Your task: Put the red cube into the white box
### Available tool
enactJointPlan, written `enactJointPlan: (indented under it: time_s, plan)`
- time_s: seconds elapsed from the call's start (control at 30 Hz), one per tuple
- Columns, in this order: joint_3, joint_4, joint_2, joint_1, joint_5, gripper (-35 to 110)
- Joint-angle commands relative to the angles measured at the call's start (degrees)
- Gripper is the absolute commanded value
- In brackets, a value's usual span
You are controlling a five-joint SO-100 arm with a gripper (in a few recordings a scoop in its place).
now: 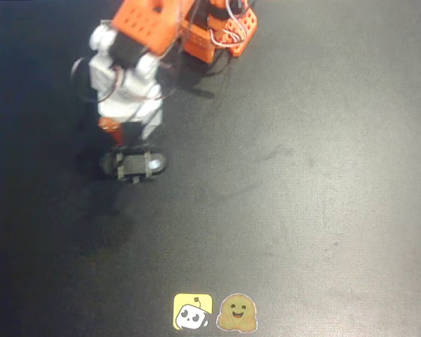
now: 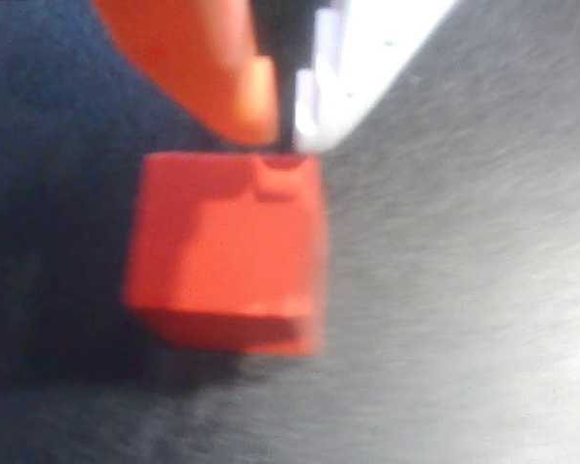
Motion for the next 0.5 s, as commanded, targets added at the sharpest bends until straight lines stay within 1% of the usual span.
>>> enactJointPlan:
  time_s: [0.0,0.1,0.23,0.47]
  plan:
    - [-3.69,-0.7,-1.93,0.26,0.18,5]
    - [-3.87,-0.7,-3.25,0.18,1.93,15]
    - [-4.13,-0.53,-3.96,-0.88,3.34,22]
    - [-4.13,-0.44,-4.48,-2.9,5.54,26]
